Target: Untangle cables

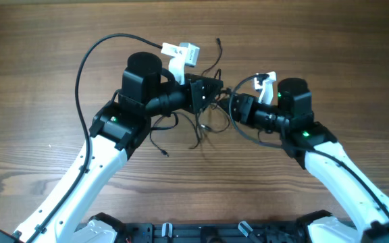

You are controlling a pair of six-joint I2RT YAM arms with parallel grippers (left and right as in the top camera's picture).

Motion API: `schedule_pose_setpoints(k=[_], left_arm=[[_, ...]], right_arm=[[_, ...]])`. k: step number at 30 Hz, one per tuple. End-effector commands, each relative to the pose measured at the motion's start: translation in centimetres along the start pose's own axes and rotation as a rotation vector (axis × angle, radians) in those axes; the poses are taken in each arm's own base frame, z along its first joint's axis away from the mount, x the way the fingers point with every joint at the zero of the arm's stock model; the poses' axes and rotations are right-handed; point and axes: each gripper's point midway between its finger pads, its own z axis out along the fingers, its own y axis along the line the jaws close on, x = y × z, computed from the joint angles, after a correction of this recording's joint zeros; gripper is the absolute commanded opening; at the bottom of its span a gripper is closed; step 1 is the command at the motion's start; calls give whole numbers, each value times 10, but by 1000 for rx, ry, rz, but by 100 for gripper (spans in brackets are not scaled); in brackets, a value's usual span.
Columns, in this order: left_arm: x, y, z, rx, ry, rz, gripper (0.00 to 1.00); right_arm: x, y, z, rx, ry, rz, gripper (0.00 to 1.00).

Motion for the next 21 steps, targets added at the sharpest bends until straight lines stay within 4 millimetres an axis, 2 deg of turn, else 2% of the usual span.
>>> schedule_pose_setpoints(k=[1,3,4,6,9,12,14,16,18,21], left_arm=[[-6,-12,0,32,-17,-47,4],[-6,-7,-2,15,-15,-52,4],[-7,7,-8,-29,-16,-57,4],[-13,35,-25,-108,-31,-75,4],[-30,67,-51,-174,-88,-136,4],[-49,98,-77,-259,-174,-169,4],[-58,115,-92,-305,-220,-194,4],[-62,123,-100,-319,-249,-257,4],[-60,124,-97,-313,-243,-288,5],[-46,113,-72,-274,-171,-287,19]], right_arm=[[-6,-25,15,77,-27,172,5],[-19,-37,9,101,-71,170,4],[-31,-40,-3,90,-94,142,4],[-54,-54,-33,96,-156,129,5],[-80,-87,-85,150,-265,169,4],[-87,-128,-128,261,-342,206,5],[-87,-144,-144,302,-365,235,5],[-87,-144,-145,290,-363,243,5],[-83,-129,-136,232,-314,156,5],[-67,-98,-111,139,-192,-126,5]])
